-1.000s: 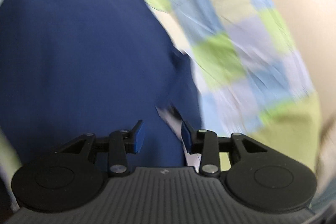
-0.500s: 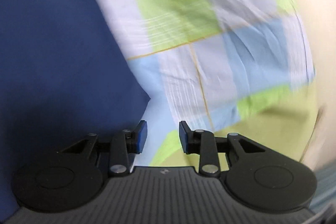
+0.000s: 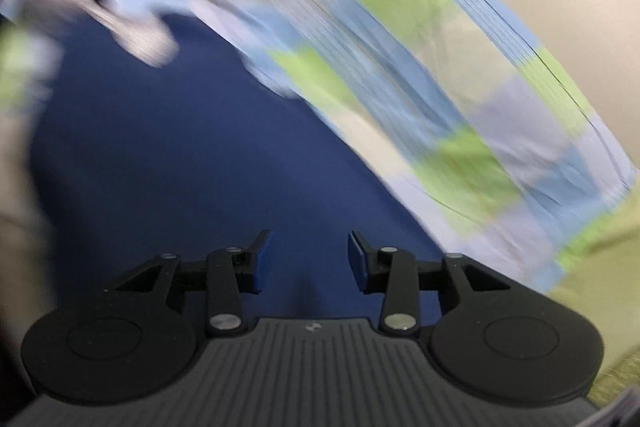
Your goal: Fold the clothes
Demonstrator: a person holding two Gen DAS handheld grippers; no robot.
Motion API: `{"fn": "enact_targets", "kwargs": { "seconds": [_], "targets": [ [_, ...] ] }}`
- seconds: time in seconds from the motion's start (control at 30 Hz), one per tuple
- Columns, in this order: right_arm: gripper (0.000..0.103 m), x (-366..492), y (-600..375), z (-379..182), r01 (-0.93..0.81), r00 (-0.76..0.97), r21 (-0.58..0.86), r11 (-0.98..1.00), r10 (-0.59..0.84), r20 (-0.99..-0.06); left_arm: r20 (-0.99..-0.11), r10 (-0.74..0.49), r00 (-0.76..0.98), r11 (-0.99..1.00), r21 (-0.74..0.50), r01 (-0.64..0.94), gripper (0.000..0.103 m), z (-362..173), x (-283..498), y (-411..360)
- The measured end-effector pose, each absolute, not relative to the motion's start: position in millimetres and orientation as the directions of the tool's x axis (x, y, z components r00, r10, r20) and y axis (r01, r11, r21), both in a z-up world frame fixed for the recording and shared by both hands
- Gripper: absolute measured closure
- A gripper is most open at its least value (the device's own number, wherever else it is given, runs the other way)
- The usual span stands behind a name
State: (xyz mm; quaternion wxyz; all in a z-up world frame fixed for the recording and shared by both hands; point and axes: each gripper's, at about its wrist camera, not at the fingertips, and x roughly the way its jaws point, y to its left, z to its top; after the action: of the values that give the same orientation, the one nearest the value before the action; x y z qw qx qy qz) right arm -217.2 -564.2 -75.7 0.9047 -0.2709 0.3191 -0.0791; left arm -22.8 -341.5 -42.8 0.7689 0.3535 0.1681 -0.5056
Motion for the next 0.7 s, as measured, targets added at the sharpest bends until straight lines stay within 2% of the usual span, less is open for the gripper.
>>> {"fn": "enact_targets", "kwargs": {
  "seconds": [0.13, 0.23, 0.37, 0.43, 0.47, 0.53, 0.67, 0.7],
  "targets": [
    [0.061, -214, -493, -78, -0.124, 0.813, -0.543, 0.831, -0.228, -0.535, -0.629, -0.702, 0.335, 0.067, 0.41, 0.91, 0.058, -52, -46, -326],
    [0.061, -214, -463, -86, -0.188, 0.804, -0.589, 0.786, -0.222, -0.552, -0.643, -0.7, 0.311, -0.047, 0.476, 0.878, 0.058, -66, -58, -329],
    [0.061, -196, -465, -82, -0.272, 0.789, -0.643, 0.716, -0.217, -0.575, -0.619, -0.737, 0.273, -0.072, 0.474, 0.878, 0.058, -65, -66, -331],
    [0.05, -197, -467, -72, -0.303, 0.78, -0.605, 0.737, -0.173, -0.602, -0.617, -0.741, 0.265, -0.067, 0.461, 0.885, 0.058, -67, -64, -342],
    [0.048, -197, -468, -71, -0.315, 0.774, -0.595, 0.74, -0.163, -0.612, -0.629, -0.736, 0.252, -0.068, 0.439, 0.896, 0.061, -68, -60, -349],
    [0.048, -200, -463, -73, -0.365, 0.751, -0.588, 0.722, -0.145, -0.644, -0.649, -0.727, 0.224, -0.064, 0.389, 0.919, 0.081, -68, -51, -363],
    [0.051, -200, -453, -86, -0.389, 0.737, -0.65, 0.653, -0.202, -0.645, -0.643, -0.742, 0.189, -0.004, 0.286, 0.958, 0.085, -53, -21, -384],
    [0.061, -195, -458, -85, -0.389, 0.731, -0.639, 0.664, -0.199, -0.652, -0.64, -0.744, 0.192, 0.006, 0.281, 0.96, 0.084, -49, -15, -388]
  ]
}}
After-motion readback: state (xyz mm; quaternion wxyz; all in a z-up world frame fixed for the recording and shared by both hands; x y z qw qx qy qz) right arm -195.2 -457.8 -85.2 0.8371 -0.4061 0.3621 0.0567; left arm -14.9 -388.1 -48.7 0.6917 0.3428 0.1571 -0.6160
